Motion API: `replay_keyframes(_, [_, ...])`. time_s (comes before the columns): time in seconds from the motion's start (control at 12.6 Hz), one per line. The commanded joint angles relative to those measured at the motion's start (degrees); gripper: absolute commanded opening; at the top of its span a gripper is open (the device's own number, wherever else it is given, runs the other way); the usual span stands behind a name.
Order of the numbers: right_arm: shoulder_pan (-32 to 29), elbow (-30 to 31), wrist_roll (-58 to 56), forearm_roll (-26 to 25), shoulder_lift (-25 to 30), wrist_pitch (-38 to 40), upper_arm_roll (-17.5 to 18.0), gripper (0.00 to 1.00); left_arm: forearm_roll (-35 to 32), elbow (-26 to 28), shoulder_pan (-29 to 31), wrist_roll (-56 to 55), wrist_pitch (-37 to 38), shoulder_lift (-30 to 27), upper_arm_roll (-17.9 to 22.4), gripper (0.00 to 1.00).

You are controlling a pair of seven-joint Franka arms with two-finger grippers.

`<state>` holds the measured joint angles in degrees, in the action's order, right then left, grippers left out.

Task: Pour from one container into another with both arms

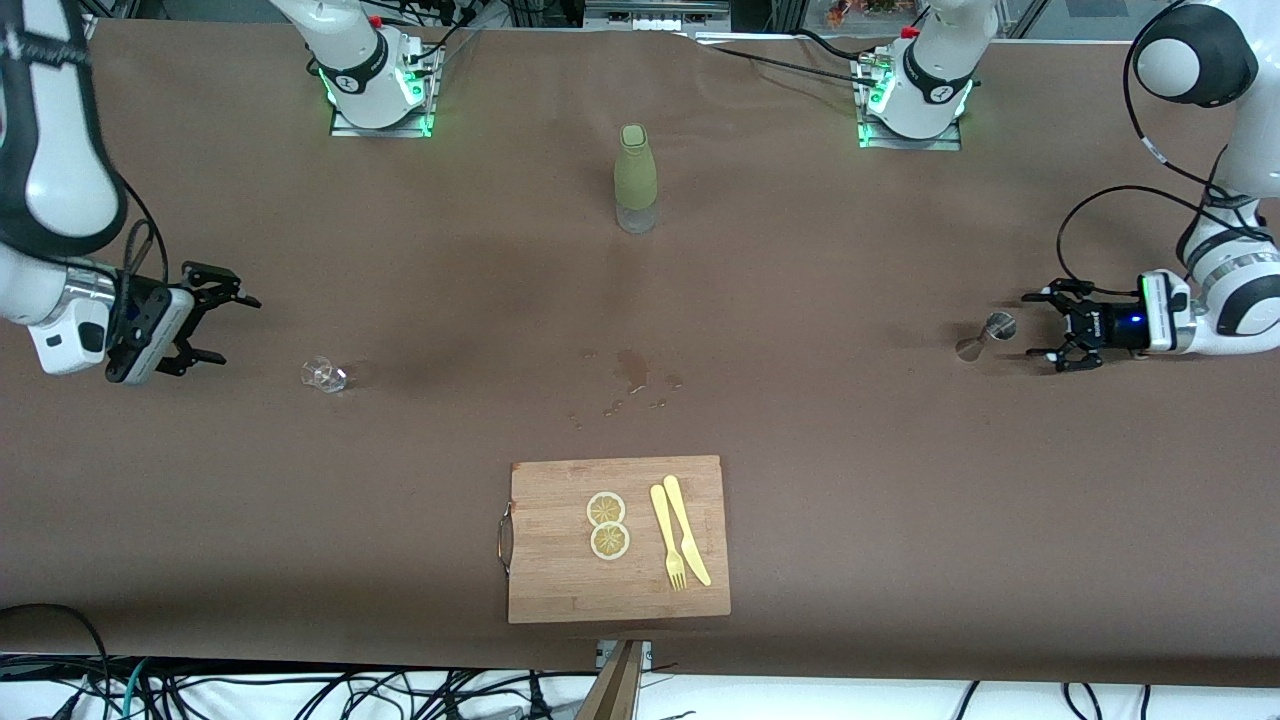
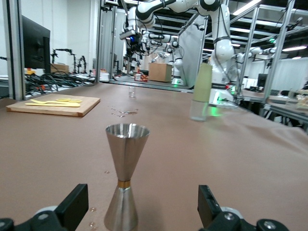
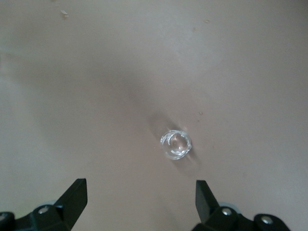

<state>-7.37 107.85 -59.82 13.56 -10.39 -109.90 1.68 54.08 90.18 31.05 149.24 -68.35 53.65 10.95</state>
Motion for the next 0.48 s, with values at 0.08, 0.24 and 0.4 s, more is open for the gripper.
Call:
replay_keyframes(0.08, [-1.0,1.6,29.8,-11.6,6.5,1.5,9.8,1.0,-4.7,-7.9,0.2,-11.6,5.5,-1.5,1.3,1.0])
replay_keyframes(0.24, [0.5,1.3,44.8,-12.9,8.5,3.3,11.2,1.0,-6.3,-8.1,0.1,-18.1,6.0,-5.2,1.4,1.0])
replay_keyframes(0.4, [2.5,1.0,56.4,-14.1,10.3,4.9,11.2,1.0,-7.1,-5.8,-0.5,-24.4,5.9,-10.0,1.3,1.0])
